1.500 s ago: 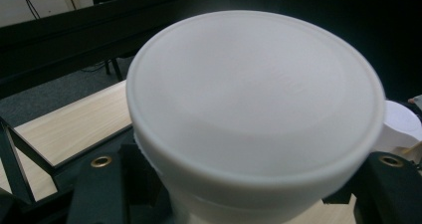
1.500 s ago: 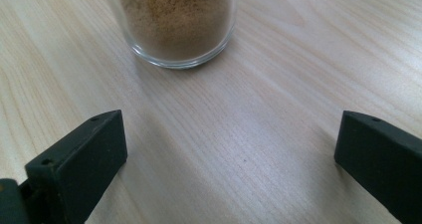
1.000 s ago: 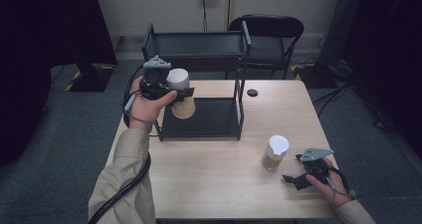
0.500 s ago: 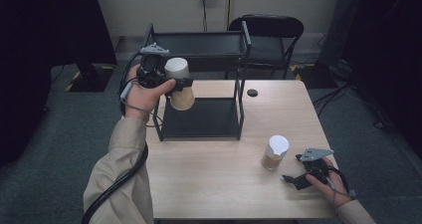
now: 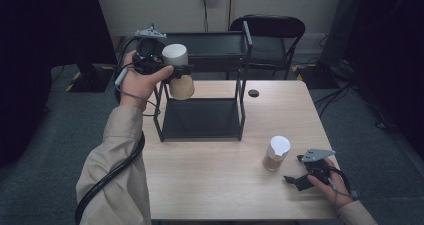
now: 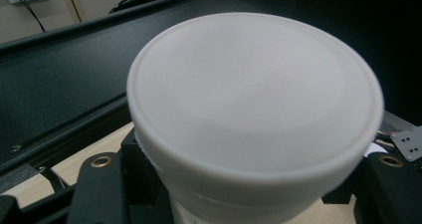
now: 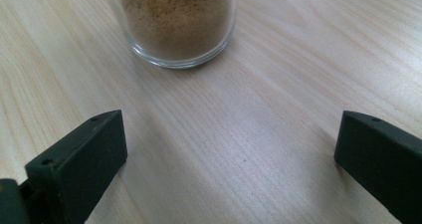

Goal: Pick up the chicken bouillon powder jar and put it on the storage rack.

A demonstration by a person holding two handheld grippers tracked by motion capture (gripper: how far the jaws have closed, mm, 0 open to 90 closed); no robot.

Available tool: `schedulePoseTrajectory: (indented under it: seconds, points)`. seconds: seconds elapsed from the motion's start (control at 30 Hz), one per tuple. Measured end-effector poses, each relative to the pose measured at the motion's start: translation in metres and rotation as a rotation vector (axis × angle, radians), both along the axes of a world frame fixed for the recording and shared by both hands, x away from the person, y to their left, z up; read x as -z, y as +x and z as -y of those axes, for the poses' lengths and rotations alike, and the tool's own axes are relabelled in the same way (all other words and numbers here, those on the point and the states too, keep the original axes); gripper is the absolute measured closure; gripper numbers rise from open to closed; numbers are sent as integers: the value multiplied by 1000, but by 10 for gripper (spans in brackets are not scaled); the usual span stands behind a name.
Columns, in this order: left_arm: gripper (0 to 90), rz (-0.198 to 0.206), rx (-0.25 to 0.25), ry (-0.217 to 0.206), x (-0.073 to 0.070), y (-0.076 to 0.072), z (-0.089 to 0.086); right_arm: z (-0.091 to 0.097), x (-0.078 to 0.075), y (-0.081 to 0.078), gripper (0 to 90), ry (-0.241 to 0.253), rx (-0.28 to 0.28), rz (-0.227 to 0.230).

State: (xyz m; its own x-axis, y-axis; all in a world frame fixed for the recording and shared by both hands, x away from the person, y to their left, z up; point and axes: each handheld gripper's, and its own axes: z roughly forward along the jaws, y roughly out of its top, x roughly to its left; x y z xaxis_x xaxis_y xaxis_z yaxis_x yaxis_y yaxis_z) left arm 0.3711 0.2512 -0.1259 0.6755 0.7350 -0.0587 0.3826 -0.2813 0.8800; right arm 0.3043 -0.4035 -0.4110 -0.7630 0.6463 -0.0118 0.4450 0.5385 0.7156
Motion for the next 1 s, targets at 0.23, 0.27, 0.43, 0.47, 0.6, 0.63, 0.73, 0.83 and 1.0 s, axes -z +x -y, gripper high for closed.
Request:
schedulePoseTrajectory:
  seconds: [0.23, 0.27, 0.43, 0.47, 0.6, 0.63, 0.73, 0.83, 1.0]
  points:
    - [348, -4, -1, -2, -14, 5, -2, 0, 0, 0, 0, 0, 0, 0]
    - [348, -3, -1, 0, -16, 6, -2, 0, 0, 0, 0, 0, 0, 0]
    - [348, 7, -6, 8, -26, 8, -1, 0, 0, 0, 0, 0, -1, 0]
    - [348, 9, -8, 9, -28, 9, 0, 0, 0, 0, 0, 0, -1, 0]
    - [348, 14, -11, 3, -34, 11, -1, 0, 0, 0, 0, 0, -1, 0]
    - [348, 17, -11, -3, -37, 13, -1, 0, 0, 0, 0, 0, -1, 0]
    - [348, 17, -15, -3, -40, 16, -1, 0, 0, 0, 0, 0, -2, 0]
    - [348, 18, -18, -3, -42, 20, 0, 0, 0, 0, 0, 0, -1, 0]
    - [348, 20, -21, -9, -48, 27, 1, 0, 0, 0, 0, 0, -1, 0]
